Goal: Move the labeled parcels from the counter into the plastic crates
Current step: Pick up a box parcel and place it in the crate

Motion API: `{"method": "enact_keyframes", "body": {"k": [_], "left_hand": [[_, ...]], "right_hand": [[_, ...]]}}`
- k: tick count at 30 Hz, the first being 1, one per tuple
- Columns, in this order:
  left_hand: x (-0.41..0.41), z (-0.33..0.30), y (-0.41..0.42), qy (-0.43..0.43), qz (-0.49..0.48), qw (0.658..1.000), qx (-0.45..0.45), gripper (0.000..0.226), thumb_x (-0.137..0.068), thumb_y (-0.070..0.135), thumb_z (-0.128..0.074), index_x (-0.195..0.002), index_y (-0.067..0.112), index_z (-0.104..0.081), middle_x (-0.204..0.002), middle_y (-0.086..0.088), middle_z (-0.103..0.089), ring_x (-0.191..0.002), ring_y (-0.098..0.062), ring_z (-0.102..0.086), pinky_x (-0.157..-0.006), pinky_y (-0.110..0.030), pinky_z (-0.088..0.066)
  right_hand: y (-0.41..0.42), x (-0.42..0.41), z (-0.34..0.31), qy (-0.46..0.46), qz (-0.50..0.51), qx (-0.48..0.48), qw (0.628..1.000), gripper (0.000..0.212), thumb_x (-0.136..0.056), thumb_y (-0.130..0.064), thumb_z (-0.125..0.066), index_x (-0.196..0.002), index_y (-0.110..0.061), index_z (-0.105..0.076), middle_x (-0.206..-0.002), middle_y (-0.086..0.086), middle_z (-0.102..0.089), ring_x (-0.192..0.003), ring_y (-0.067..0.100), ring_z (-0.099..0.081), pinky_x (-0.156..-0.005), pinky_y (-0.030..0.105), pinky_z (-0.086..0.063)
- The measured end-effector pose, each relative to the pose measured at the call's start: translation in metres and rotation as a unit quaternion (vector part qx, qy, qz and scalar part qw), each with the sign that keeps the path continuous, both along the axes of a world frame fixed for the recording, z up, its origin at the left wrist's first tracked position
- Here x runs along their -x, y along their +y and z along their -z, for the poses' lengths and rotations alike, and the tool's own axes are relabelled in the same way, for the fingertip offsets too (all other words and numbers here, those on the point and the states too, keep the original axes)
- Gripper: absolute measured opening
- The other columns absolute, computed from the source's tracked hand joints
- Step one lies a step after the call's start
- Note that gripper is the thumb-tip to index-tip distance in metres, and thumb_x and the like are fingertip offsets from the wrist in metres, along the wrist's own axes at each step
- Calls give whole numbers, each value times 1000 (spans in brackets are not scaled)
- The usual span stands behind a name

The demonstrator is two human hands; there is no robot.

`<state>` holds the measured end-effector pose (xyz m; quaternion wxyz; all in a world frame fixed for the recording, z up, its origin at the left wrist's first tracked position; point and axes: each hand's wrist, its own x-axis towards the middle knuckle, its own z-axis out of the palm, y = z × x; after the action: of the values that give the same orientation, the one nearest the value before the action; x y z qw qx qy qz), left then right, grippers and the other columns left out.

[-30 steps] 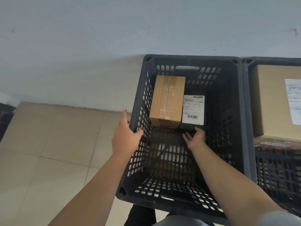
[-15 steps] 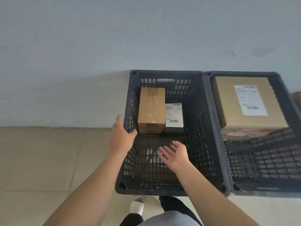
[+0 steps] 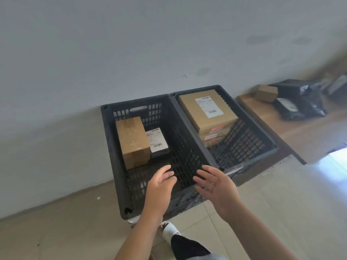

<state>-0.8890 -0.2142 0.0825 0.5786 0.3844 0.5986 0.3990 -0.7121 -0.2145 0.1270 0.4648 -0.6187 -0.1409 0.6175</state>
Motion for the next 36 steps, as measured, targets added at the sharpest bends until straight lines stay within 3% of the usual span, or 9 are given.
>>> {"method": "enact_keyframes", "body": {"k": [3, 10, 14, 20, 25, 28, 32, 36], "left_hand": [[-32, -12, -4, 2, 56, 998, -9, 29, -101, 29, -63, -120, 52, -60, -118, 27, -66, -111, 5, -61, -87, -17, -47], [-111, -28, -4, 52, 138, 989, -28, 25, -100, 28, -66, -110, 51, -64, -100, 38, -68, -91, 21, -62, -70, -9, -48], [-173, -39, 1, 52, 155, 986, -15, 24, -99, 23, -67, -113, 44, -67, -109, 21, -73, -104, 2, -68, -89, -22, -55], [-295, -45, 1, 40, 177, 983, -19, 27, -99, 13, -67, -114, 35, -70, -98, 18, -76, -95, 3, -71, -83, -22, -55], [-387, -47, -1, 26, 199, 979, -30, 29, -98, 4, -65, -115, 28, -72, -101, 4, -78, -101, -14, -73, -92, -35, -60], [-436, -45, -3, 31, 231, 972, -28, 30, -98, 3, -65, -115, 27, -73, -104, 1, -77, -104, -16, -72, -97, -40, -59], [-489, -43, 7, 44, 268, 962, -20, 30, -98, 3, -65, -114, 28, -73, -101, 3, -78, -103, -15, -72, -96, -41, -60], [-543, -36, 33, 38, 285, 958, -17, 33, -95, -4, -64, -113, 22, -74, -104, -6, -78, -103, -23, -71, -92, -42, -58]], "right_hand": [[-19, -27, -13, -46, 44, -28, 998, 20, -104, -16, -57, -116, -12, -72, -108, 8, -80, -95, 27, -79, -84, 44, -62], [-34, -101, -22, -91, 108, -73, 987, 16, -100, -12, -63, -106, -13, -78, -99, 7, -81, -94, 25, -78, -86, 43, -63], [-35, -166, -24, -90, 137, -85, 983, 17, -103, -15, -61, -104, -15, -78, -97, 2, -81, -99, 24, -76, -89, 43, -62], [-59, -291, -20, -61, 203, -105, 972, 19, -103, -13, -59, -102, -12, -78, -100, 8, -80, -93, 23, -77, -76, 36, -57], [-71, -377, -7, -47, 247, -92, 964, 20, -103, -11, -57, -106, -8, -76, -106, 13, -78, -100, 30, -75, -87, 44, -58], [-76, -423, -3, -29, 277, -93, 956, 19, -103, -10, -57, -107, -8, -76, -106, 13, -79, -101, 30, -75, -84, 42, -59], [-75, -470, 7, -10, 312, -85, 946, 19, -102, -10, -57, -106, -7, -76, -104, 15, -79, -97, 29, -76, -80, 40, -59], [-61, -514, 14, -6, 335, -77, 939, 19, -102, -10, -57, -102, -7, -76, -102, 16, -79, -92, 27, -76, -81, 41, -58]]}}
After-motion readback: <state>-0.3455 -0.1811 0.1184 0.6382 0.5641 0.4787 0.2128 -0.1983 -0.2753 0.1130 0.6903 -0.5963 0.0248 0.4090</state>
